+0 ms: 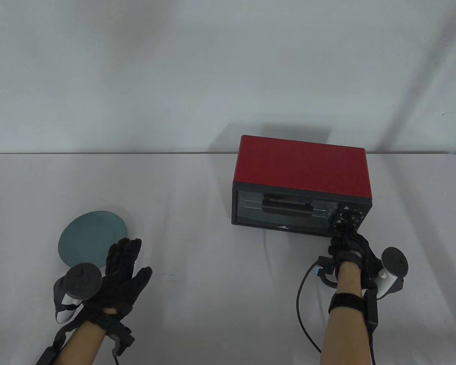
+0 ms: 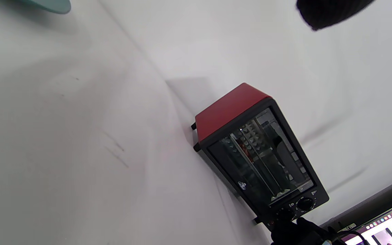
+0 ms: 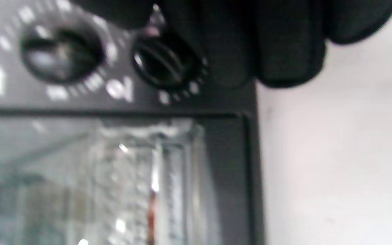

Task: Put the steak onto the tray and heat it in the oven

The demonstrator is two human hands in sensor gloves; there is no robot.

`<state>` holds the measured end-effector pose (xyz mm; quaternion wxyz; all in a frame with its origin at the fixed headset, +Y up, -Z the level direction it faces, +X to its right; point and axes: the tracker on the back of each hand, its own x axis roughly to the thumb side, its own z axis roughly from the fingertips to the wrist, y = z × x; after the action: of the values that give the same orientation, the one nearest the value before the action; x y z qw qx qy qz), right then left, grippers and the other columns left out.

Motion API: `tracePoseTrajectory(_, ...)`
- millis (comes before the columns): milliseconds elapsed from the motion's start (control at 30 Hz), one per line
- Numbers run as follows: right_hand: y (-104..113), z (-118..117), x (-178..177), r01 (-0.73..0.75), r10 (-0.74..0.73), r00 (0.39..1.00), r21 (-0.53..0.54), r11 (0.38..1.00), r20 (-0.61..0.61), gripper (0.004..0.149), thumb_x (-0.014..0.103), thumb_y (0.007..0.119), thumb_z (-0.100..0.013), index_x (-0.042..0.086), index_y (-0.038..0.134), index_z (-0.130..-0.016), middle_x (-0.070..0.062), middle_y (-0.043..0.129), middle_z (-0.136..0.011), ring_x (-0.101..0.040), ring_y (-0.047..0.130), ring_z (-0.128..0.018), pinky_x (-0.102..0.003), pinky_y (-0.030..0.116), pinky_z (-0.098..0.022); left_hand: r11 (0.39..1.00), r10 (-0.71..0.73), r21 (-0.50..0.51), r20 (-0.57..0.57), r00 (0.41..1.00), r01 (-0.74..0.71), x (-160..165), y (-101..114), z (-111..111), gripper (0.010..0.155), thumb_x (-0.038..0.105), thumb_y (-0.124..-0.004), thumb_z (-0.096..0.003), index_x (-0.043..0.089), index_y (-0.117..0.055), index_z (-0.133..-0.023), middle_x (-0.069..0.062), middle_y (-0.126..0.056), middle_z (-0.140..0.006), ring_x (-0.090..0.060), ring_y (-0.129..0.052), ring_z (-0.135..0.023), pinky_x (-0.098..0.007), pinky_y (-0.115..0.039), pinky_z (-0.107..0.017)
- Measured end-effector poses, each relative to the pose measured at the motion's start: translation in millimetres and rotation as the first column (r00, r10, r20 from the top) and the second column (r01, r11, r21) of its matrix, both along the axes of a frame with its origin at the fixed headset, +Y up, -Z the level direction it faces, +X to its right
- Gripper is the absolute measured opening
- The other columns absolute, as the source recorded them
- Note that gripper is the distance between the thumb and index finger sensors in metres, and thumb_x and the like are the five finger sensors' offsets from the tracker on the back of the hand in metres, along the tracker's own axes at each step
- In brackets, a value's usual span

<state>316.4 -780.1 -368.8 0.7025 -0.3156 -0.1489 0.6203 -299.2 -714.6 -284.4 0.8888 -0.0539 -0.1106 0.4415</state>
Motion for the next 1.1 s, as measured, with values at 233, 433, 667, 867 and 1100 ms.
tracePoseTrajectory(233,59,32,5,-0.215,0.212,0.977,0.237,0.948,0.040,0.056,0.036,0.068,-0.047,-0.002,0.068,-0.088,-0.029,0.084,-0.075,-0.050,0.086,-0.059,-0.068,0.065,-0.045,0.996,-0.009,0.094,-0.001,1.000,0.009,4,12,4,0.082,0.073,-0.058,-0.0544,0.033,-0.021,-0.116,-0.009,-0.009,-0.122,-0.042,-0.002,-0.112,-0.073,-0.025,-0.072)
tracePoseTrajectory(433,121,59,-44,-0.408,0.493,0.869,0.519,0.751,-0.031,0.060,0.040,0.067,-0.047,0.000,0.064,-0.093,-0.031,0.078,-0.084,-0.055,0.080,-0.068,-0.070,0.060,-0.050,0.988,-0.031,0.152,0.013,0.999,0.028,8,22,11,0.082,0.073,-0.058,-0.0542,0.032,-0.022,-0.116,-0.009,-0.010,-0.122,-0.042,-0.002,-0.112,-0.073,-0.025,-0.072)
tracePoseTrajectory(667,128,79,-121,-0.468,0.745,0.635,0.665,0.582,-0.205,0.065,0.046,0.067,-0.047,0.004,0.062,-0.096,-0.030,0.074,-0.093,-0.060,0.071,-0.080,-0.075,0.053,-0.053,0.963,-0.109,0.247,0.009,0.994,0.103,16,34,20,0.083,0.075,-0.057,-0.0535,0.032,-0.024,-0.117,-0.009,-0.010,-0.123,-0.042,-0.002,-0.113,-0.073,-0.024,-0.072)
tracePoseTrajectory(867,107,73,-156,-0.595,0.889,0.329,0.662,0.456,-0.318,0.073,0.053,0.065,-0.045,0.015,0.045,-0.104,-0.025,0.047,-0.109,-0.058,0.037,-0.099,-0.076,0.022,-0.060,0.945,-0.162,0.291,0.019,0.987,0.150,21,36,23,0.087,0.082,-0.054,-0.0511,0.034,-0.024,-0.118,-0.008,-0.009,-0.124,-0.041,-0.001,-0.114,-0.074,-0.023,-0.072)
tracePoseTrajectory(1100,100,74,-171,-0.673,0.939,0.114,0.669,0.314,-0.325,0.076,0.056,0.063,-0.046,0.024,0.030,-0.106,-0.018,0.025,-0.114,-0.050,0.018,-0.102,-0.075,0.015,-0.060,0.913,-0.318,0.293,0.071,0.945,0.285,30,30,21,0.092,0.090,-0.049,-0.0485,0.039,-0.016,-0.117,-0.003,0.002,-0.123,-0.040,0.006,-0.112,-0.074,-0.018,-0.071)
